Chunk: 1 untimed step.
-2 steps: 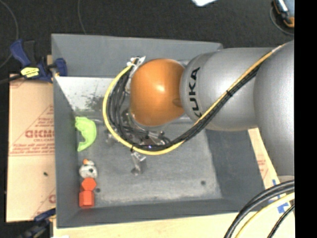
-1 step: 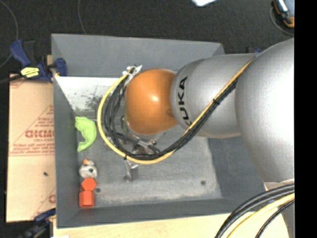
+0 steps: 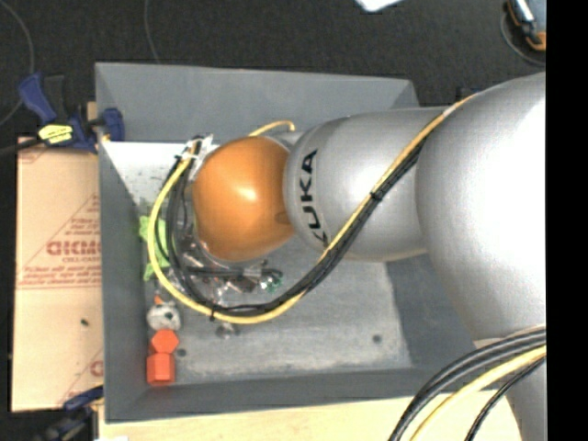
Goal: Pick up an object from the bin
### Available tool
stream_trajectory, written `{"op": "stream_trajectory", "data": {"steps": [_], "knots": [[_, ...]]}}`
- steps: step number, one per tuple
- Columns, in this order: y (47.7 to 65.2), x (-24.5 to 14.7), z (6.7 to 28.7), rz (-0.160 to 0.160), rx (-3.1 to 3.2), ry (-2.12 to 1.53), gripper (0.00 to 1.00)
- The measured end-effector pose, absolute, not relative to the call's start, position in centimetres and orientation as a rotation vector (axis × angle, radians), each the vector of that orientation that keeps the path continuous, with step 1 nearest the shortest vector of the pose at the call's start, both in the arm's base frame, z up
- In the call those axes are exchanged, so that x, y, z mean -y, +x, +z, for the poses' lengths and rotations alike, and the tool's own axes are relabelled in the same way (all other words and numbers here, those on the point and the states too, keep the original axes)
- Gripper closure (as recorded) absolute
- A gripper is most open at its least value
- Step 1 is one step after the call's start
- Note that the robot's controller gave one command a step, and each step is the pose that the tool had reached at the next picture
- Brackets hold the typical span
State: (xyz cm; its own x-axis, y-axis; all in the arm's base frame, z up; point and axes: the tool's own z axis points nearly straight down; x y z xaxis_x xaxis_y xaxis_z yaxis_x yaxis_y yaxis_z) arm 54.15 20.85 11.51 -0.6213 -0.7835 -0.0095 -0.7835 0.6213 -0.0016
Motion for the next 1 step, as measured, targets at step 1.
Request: {"op": "stream_trajectory", "data": {"steps": [1], "knots": [[53.06,-20.3,7.33,0.003,-2.73,-1.513,0.0]]}}
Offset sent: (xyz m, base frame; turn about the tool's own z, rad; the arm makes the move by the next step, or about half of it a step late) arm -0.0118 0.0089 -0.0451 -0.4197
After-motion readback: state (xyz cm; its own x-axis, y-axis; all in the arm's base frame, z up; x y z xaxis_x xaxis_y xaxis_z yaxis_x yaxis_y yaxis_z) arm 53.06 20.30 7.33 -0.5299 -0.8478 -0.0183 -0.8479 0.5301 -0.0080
